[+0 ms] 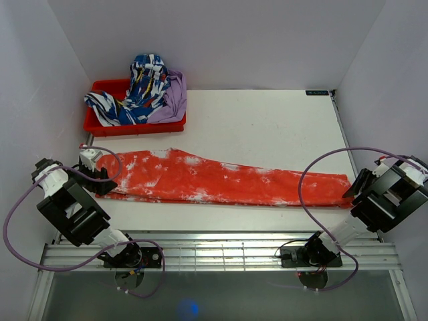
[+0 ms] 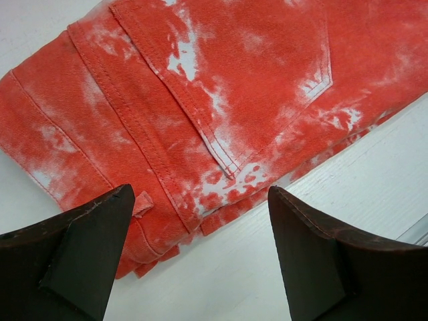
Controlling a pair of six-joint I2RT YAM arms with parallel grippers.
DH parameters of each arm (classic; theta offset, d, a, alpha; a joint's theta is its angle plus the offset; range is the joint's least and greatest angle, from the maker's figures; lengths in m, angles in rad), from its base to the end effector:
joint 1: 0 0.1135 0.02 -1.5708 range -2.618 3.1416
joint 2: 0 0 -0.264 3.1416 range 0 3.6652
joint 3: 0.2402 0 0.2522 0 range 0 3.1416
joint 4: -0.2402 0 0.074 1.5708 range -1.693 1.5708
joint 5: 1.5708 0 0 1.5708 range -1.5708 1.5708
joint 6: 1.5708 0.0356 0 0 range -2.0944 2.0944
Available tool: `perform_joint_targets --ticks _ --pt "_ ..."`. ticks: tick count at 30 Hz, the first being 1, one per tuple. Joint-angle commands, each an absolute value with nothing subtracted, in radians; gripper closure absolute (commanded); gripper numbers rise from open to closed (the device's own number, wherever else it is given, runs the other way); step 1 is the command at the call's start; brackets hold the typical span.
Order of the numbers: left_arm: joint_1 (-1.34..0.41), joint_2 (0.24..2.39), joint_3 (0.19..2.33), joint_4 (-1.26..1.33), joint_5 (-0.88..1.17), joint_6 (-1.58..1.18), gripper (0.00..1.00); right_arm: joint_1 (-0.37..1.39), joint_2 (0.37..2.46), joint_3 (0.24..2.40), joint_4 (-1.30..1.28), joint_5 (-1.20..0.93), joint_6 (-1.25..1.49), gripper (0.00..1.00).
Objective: Fold and stack the trousers
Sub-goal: Fold the trousers
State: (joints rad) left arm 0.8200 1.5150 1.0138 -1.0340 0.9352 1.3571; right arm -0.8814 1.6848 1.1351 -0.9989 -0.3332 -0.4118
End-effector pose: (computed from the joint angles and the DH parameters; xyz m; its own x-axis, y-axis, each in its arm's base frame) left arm 0.1931 0.1649 0.2169 -0.5497 0.2613 -0.7935 0.5784 0.8044 -0.1358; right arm 0.1951 -0.2184 0.1914 -0.8728 0.4641 -0.1512 0.4095 0.8647 0.2908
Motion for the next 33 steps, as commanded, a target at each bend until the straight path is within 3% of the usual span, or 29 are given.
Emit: perform_joint_targets --ticks 1,3,4,5,15,21,24,28,30,31,33 --pt "0.821 1.503 1.002 -1.028 0.966 1.365 0.08 -0.896 1.718 1.144 -0.974 -0.356 -0.373 0.51" --pt "0.821 1.503 1.002 -1.025 0.968 1.365 0.08 -0.894 1.717 1.161 -0.995 -0.391 -0.390 0.71" --pt "0.821 1.505 0.999 -1.023 0.968 1.364 0.08 -0.893 1.709 1.184 -1.020 -0.406 -0.399 0.87" --pt "0.821 1.506 0.997 -1.020 0.968 1.362 0.08 -0.891 1.701 1.196 -1.032 -0.438 -0.420 0.92" --pt "0.821 1.525 0.986 -0.994 0.988 1.324 0.08 -0.714 1.595 1.465 -1.137 -0.675 -0.545 0.92" --pt "0.821 1.537 0.985 -0.976 0.960 1.278 0.10 -0.551 1.574 1.685 -1.222 -0.732 -0.814 0.92" --pt "0.822 1.539 0.983 -0.966 0.945 1.269 0.11 -0.564 1.514 1.671 -1.241 -0.690 -0.989 0.92" --pt "0.822 1.542 1.000 -0.965 0.940 1.255 0.11 -0.641 1.370 1.350 -1.194 -0.582 -1.199 0.92" --pt "0.824 1.548 1.005 -0.965 0.937 1.249 0.11 -0.672 1.353 1.240 -1.158 -0.513 -1.289 0.80" --pt "0.824 1.551 1.008 -0.965 0.933 1.247 0.11 -0.716 1.350 1.197 -1.152 -0.500 -1.314 0.50" --pt "0.824 1.552 1.008 -0.966 0.924 1.244 0.11 -0.762 1.358 1.105 -1.115 -0.457 -1.359 0.09"
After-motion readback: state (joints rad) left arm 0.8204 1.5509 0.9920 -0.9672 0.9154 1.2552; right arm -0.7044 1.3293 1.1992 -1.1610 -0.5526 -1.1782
